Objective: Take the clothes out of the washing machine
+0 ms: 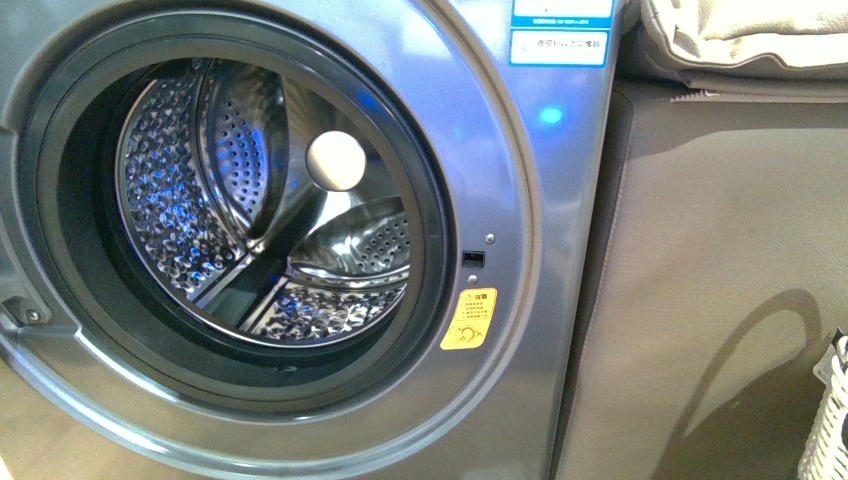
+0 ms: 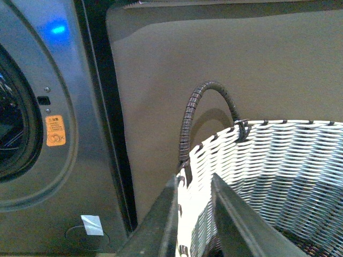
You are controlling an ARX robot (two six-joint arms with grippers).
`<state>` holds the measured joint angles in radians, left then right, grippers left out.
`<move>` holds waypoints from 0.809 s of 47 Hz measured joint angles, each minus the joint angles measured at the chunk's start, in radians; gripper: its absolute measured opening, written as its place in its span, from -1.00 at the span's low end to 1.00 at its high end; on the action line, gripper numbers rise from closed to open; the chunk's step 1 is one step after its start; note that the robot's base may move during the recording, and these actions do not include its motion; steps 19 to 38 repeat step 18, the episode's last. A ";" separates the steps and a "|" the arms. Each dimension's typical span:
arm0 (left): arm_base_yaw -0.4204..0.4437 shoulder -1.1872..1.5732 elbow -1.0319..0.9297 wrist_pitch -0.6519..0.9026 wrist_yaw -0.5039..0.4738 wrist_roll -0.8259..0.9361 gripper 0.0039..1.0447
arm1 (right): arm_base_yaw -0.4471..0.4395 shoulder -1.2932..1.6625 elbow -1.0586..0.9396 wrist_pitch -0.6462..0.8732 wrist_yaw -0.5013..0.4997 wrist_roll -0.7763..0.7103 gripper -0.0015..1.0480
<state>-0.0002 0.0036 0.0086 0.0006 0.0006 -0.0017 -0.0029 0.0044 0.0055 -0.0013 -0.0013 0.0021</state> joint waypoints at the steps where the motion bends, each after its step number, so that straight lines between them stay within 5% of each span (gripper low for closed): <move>1: 0.000 0.000 0.000 0.000 0.000 0.000 -0.55 | 0.000 0.000 0.000 0.000 0.000 0.000 -0.53; 18: 0.000 0.000 0.000 0.000 0.000 0.000 0.72 | 0.000 0.000 0.000 0.000 0.000 0.000 0.71; 38: 0.000 0.000 0.000 0.000 0.000 0.000 0.72 | 0.000 0.000 0.000 0.000 0.000 0.000 0.71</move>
